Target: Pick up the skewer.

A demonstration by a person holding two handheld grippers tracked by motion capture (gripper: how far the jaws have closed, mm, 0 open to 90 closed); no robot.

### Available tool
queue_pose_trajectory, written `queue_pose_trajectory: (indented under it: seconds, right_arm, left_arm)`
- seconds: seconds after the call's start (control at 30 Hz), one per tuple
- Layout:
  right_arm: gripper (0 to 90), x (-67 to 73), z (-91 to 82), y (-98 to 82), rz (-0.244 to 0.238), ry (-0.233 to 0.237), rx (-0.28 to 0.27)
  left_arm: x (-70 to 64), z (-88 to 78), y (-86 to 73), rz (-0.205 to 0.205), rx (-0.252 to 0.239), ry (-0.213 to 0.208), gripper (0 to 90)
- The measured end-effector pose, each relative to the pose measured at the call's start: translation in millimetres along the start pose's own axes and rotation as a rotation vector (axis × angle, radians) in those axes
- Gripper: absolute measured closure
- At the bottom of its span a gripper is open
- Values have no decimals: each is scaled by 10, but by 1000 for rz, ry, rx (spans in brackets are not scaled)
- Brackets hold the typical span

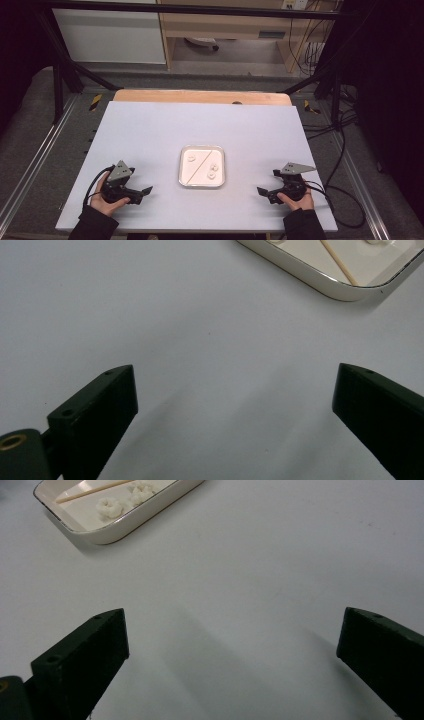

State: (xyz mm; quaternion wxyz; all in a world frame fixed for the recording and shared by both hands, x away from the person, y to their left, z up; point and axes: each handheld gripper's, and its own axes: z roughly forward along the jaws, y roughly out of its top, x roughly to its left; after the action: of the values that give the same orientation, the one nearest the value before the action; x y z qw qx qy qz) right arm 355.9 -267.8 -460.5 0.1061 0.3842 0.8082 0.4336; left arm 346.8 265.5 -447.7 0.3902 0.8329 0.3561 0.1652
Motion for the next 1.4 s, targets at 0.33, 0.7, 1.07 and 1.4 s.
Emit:
queue_pose_trajectory:
  seconds: [0.33,0.7,1.07,1.4]
  right_arm:
    - [9,1,-3,2,-1,-2,0]
    - [9,-1,-2,3,-3,-6,4]
    - [9,6,-3,2,0,-11,6]
    - [9,4,-4,3,-3,-10,5]
  left_arm:
    - [-50,31,76,-2,9,10,43]
    - [-132,63,207,2,10,22,44]
    - [-289,109,413,18,18,29,45]
    - [-455,274,628,34,42,30,54]
